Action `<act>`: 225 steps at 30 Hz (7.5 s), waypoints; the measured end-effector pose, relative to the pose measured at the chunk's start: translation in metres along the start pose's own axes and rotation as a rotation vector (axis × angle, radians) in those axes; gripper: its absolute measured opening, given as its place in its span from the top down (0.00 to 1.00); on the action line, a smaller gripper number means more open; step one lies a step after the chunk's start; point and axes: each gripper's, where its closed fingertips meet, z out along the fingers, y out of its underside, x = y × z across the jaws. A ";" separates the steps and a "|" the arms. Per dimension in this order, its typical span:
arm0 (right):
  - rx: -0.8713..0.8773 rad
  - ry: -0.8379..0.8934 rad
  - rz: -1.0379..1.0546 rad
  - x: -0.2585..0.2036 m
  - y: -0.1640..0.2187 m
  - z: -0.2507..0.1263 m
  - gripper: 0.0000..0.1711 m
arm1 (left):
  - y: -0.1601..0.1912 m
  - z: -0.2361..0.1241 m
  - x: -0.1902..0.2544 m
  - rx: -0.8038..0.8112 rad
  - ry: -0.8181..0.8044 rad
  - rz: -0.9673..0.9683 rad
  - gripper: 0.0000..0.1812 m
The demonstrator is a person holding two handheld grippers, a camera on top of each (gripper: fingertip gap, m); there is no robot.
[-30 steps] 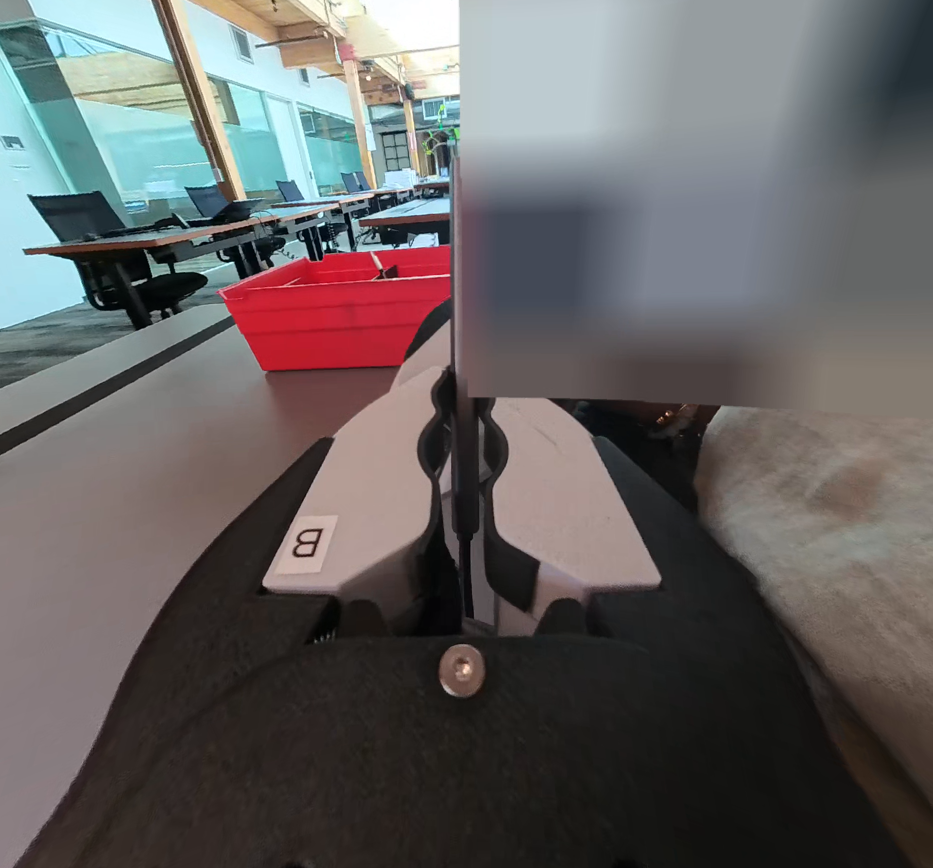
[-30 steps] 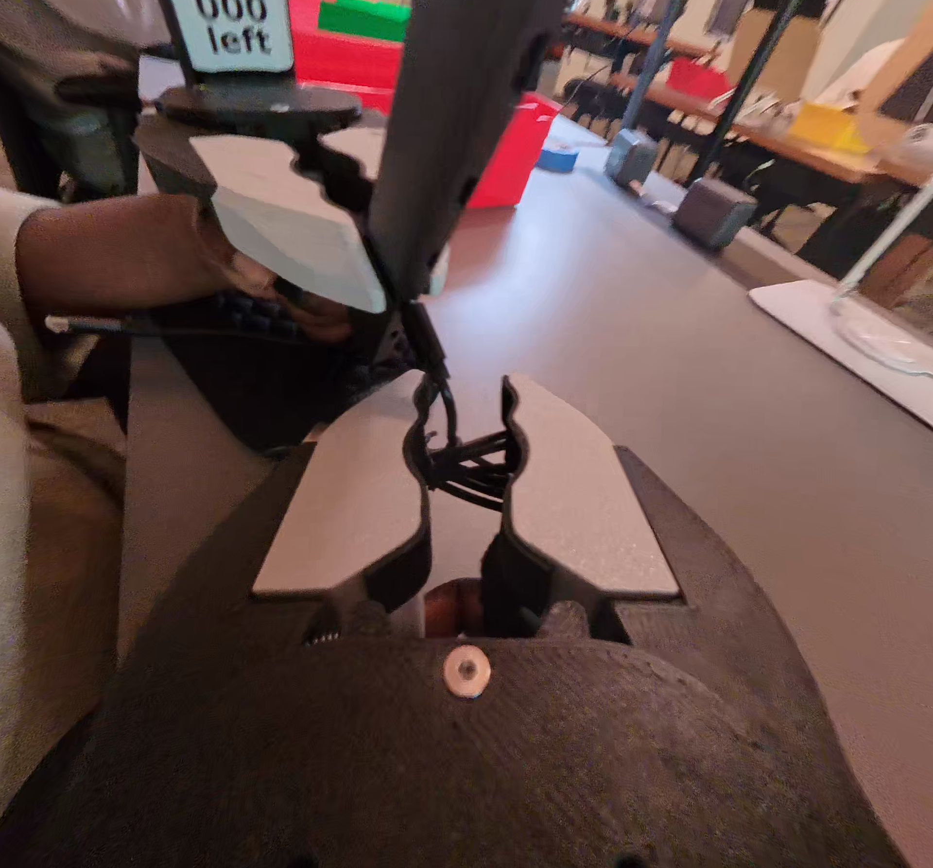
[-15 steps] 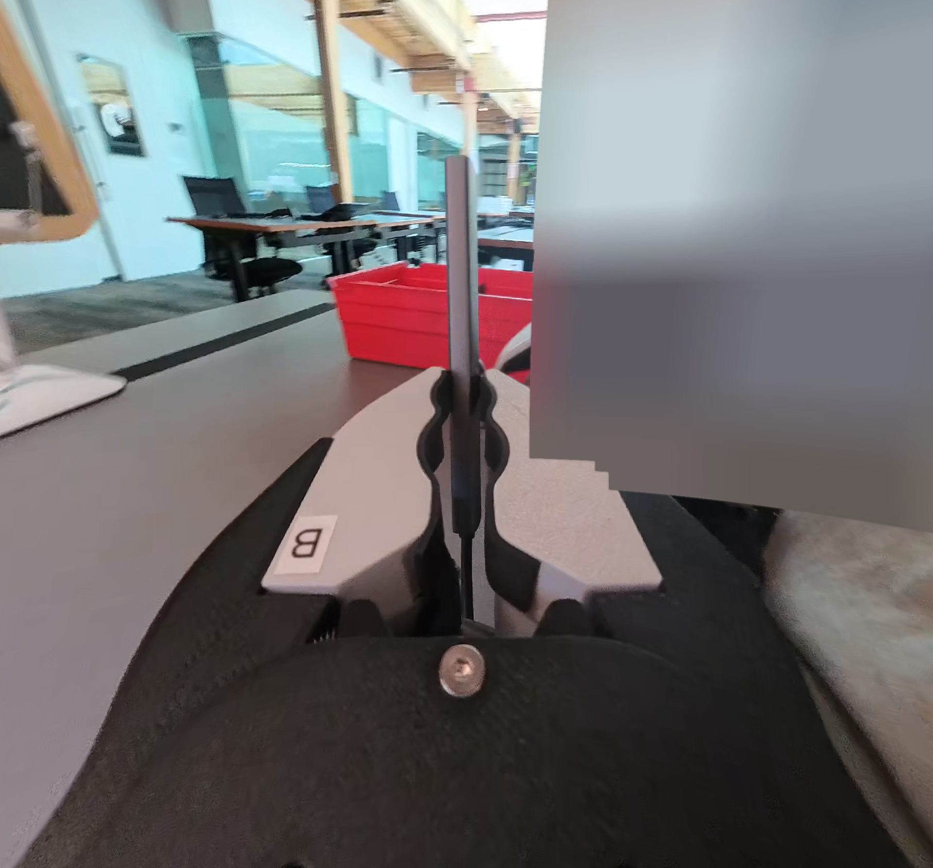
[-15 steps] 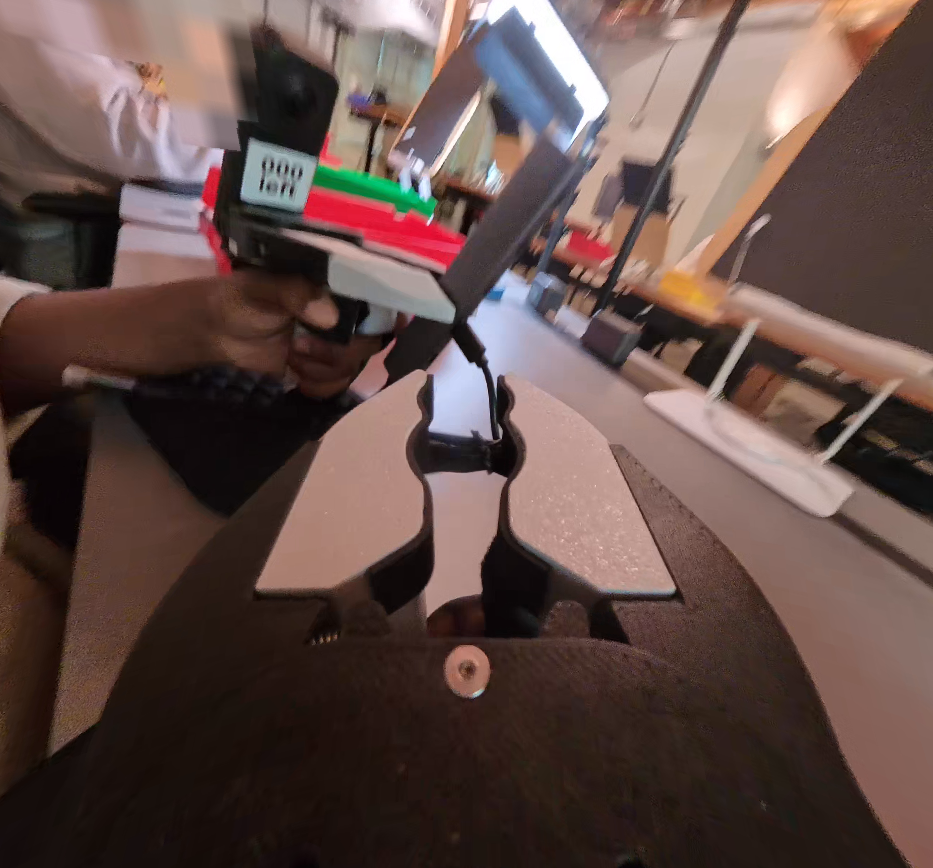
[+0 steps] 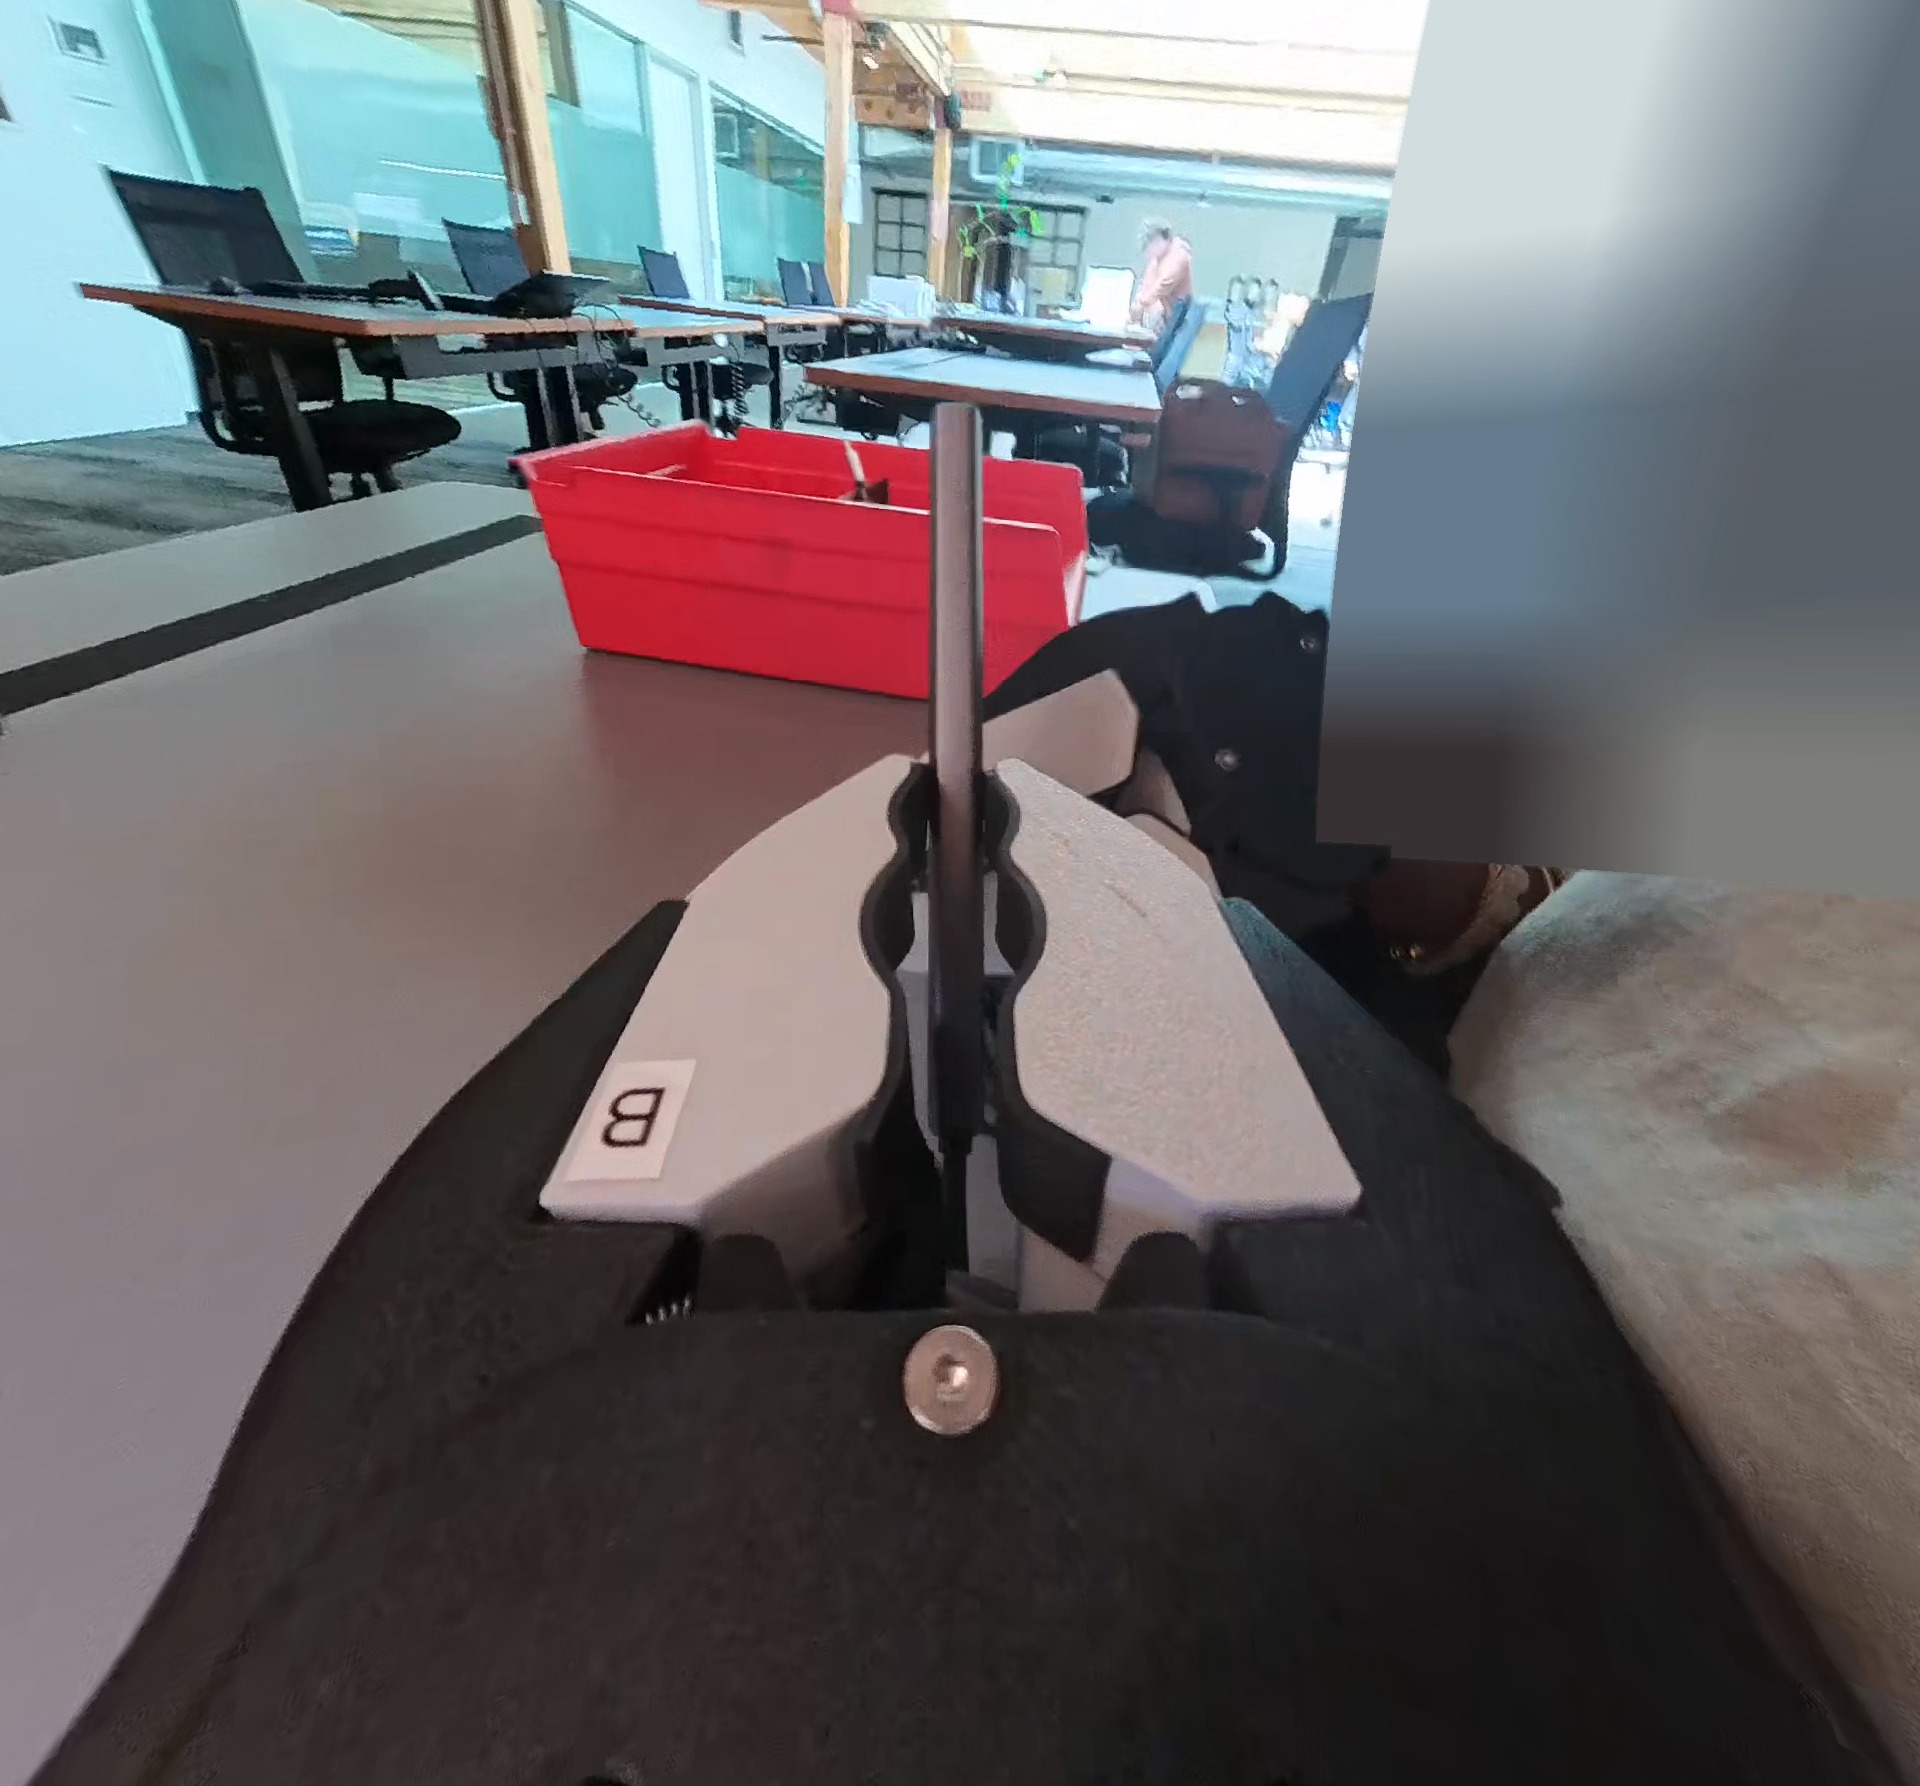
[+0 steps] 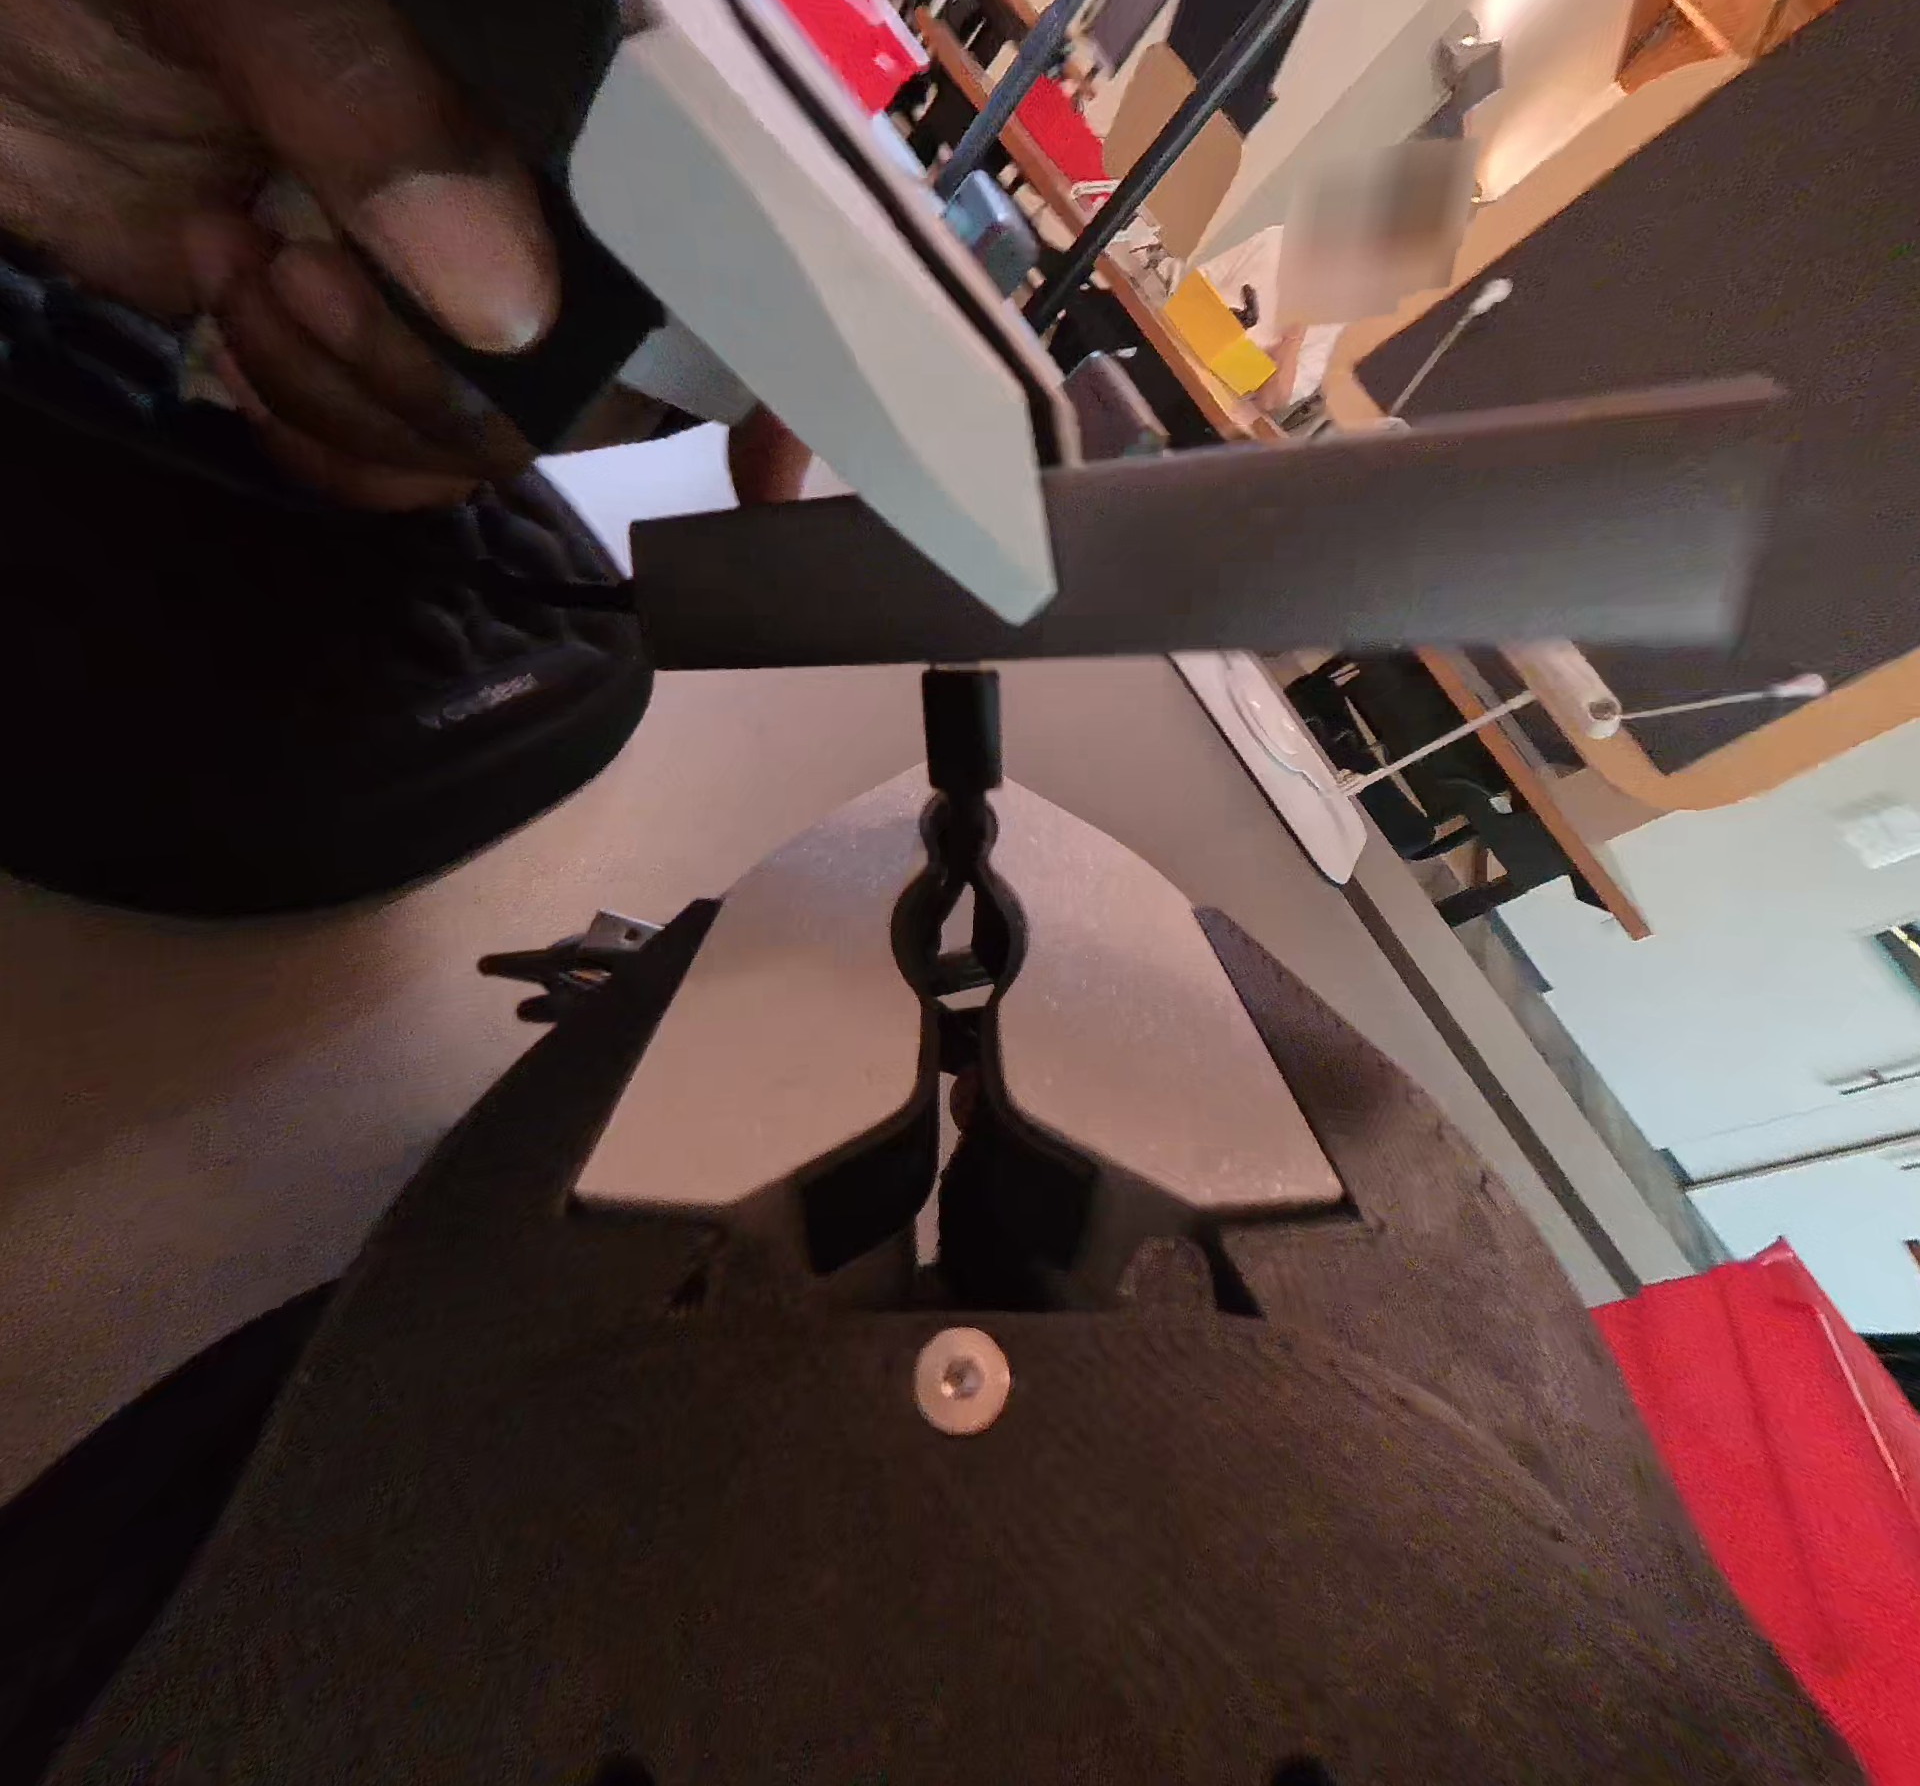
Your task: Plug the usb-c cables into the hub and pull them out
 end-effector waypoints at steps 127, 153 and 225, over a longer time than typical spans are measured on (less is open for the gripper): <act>0.143 0.230 -0.248 0.015 -0.019 -0.014 0.94 | 0.044 0.012 0.016 -0.320 0.259 -0.412 0.78; 0.241 0.151 -0.111 0.018 -0.025 -0.023 0.94 | 0.034 0.005 0.024 -0.260 0.374 -0.502 0.89; -0.442 -0.099 0.687 0.019 0.060 0.003 0.94 | 0.049 0.045 -0.076 -0.575 -0.508 1.090 0.79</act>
